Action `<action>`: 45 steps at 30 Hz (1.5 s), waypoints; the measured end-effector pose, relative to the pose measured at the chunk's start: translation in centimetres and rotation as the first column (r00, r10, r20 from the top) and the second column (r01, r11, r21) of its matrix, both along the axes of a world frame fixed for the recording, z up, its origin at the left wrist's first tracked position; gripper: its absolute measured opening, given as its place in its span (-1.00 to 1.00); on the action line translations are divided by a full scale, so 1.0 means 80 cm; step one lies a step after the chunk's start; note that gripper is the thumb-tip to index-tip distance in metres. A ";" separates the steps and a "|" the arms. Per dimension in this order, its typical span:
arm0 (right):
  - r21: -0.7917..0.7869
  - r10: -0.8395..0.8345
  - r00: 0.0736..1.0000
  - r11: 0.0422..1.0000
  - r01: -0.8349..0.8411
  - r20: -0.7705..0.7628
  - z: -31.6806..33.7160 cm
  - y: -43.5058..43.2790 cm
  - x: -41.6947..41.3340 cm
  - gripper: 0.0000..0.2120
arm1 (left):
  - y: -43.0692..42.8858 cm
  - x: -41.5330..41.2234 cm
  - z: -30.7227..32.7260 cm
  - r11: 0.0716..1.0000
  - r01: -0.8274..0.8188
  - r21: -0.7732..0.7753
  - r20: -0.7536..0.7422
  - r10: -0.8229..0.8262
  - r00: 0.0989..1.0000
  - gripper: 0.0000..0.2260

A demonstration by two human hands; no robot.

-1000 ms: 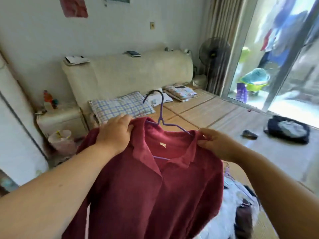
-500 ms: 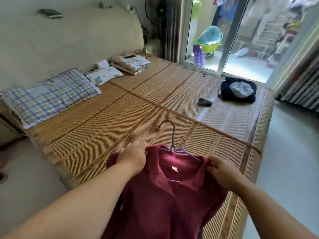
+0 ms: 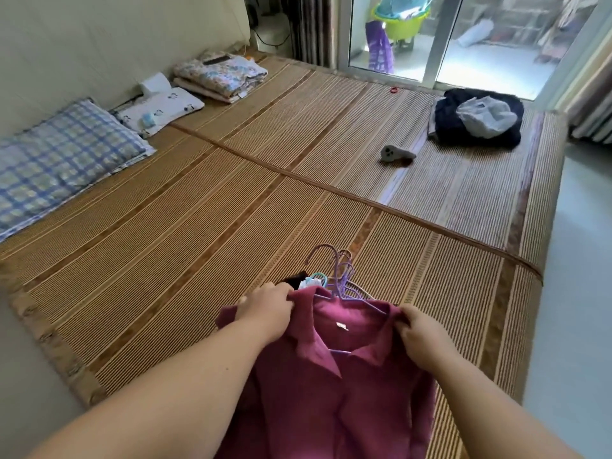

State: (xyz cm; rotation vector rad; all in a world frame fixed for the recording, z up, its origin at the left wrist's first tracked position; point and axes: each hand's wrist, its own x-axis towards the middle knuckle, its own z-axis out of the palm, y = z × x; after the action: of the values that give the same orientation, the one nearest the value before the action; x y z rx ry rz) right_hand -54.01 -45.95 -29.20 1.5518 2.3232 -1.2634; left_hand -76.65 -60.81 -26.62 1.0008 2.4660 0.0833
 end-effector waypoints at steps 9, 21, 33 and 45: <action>0.113 0.265 0.964 0.957 -0.268 0.039 -0.001 -0.044 -0.042 -0.36 | -0.059 0.008 -0.014 0.999 0.049 -0.011 -0.002 -0.049 0.999 -0.46; 0.555 0.795 0.605 0.482 -0.678 0.047 0.246 -0.214 -0.212 -0.36 | -0.241 -0.025 0.233 0.981 -0.024 0.193 -0.299 0.082 0.951 -0.44; 0.800 0.996 0.085 0.028 -0.599 0.029 0.459 -0.561 -0.327 -0.42 | -0.627 -0.017 0.436 0.894 -0.368 0.254 -0.645 0.440 0.624 -0.39; 0.918 0.924 -0.382 -0.127 -0.377 -0.028 0.596 -0.939 -0.318 -0.39 | -0.938 0.105 0.597 0.703 -0.611 0.364 -0.811 0.561 0.163 -0.43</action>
State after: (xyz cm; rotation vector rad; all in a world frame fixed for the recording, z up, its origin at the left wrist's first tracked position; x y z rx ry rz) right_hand -79.48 -121.04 18.47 -1.6755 3.0517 -0.6442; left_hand -68.27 -135.82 21.12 -0.2236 3.7050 -0.3781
